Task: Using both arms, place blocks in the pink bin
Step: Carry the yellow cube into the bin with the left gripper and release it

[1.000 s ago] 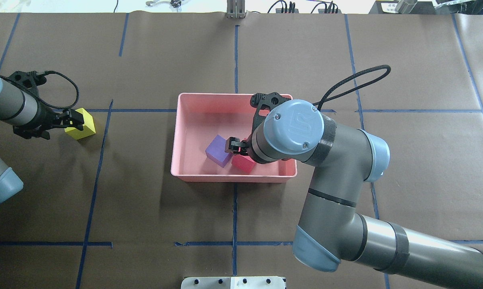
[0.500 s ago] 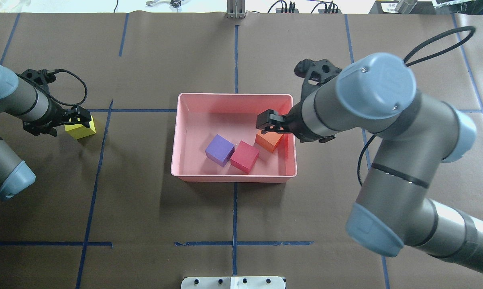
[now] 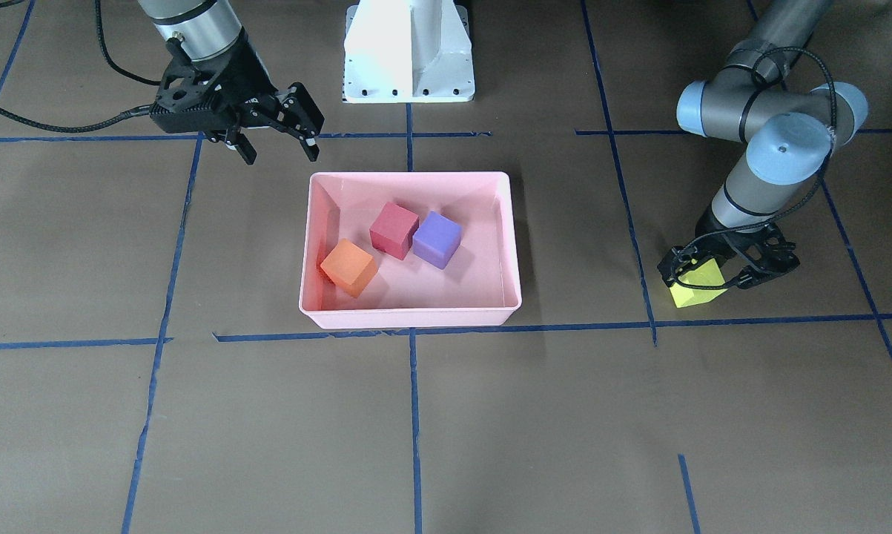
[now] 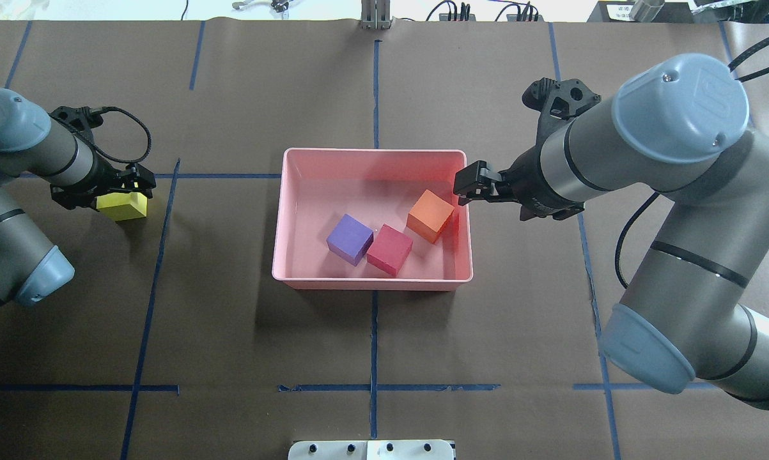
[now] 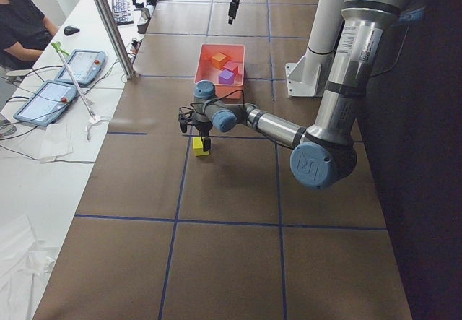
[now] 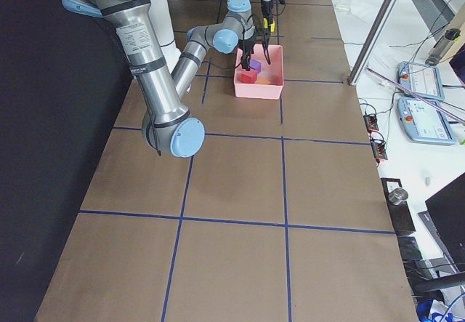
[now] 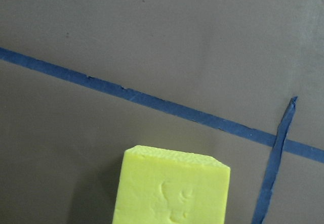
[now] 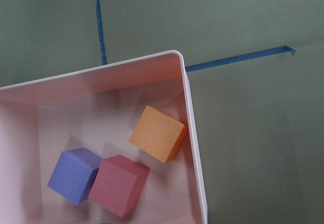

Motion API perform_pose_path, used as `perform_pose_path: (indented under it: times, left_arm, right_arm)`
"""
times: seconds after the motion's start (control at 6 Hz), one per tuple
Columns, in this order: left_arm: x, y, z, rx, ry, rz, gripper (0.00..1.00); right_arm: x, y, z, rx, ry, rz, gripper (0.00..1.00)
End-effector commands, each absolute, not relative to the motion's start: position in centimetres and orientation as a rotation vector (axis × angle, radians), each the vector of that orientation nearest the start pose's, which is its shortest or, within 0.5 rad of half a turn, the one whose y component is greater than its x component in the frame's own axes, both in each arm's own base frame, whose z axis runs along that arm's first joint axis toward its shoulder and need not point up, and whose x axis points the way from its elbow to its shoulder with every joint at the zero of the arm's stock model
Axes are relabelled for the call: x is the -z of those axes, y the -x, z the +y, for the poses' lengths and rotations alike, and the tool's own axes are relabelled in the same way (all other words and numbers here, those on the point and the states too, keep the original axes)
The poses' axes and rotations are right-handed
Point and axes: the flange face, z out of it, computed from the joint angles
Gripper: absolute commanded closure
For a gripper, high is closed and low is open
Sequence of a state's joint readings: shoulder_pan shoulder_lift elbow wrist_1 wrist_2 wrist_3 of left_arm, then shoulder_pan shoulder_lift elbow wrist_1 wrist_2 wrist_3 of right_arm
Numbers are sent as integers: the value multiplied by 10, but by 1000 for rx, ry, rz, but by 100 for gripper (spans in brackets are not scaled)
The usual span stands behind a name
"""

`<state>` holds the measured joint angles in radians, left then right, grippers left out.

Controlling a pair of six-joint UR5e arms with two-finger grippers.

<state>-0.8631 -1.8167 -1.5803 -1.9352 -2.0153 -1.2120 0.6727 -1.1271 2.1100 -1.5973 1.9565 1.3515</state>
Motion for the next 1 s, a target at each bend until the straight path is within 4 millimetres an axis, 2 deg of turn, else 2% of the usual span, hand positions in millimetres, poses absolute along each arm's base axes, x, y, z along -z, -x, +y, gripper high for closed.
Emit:
perform_pose_path:
  times: [0.0,0.17,0.33,0.5,0.67,0.83]
  left_arm:
    - [-482,-331,-534,347,-12,760,68]
    - [-446,-324,-529,341,-47,812,93]
    - [-381,-315,-516,378,-81,916,93]
    - [-320,-319,-516,483,-62,1019,94]
    - [-244,-335,-514,582,-8,1144,95]
    - [-200,-387,-490,572,70,1198,94]
  right_arm:
    - [-197,356,-407,-234,-85,-998,0]
    - [-199,355,-408,-236,-83,-994,0]
    - [-209,348,-411,-252,-81,-979,0]
    - [-225,338,-417,-245,-91,-954,0]
    - [-246,323,-420,-184,-128,-918,0]
    - [-259,313,-426,-166,-143,-894,0]
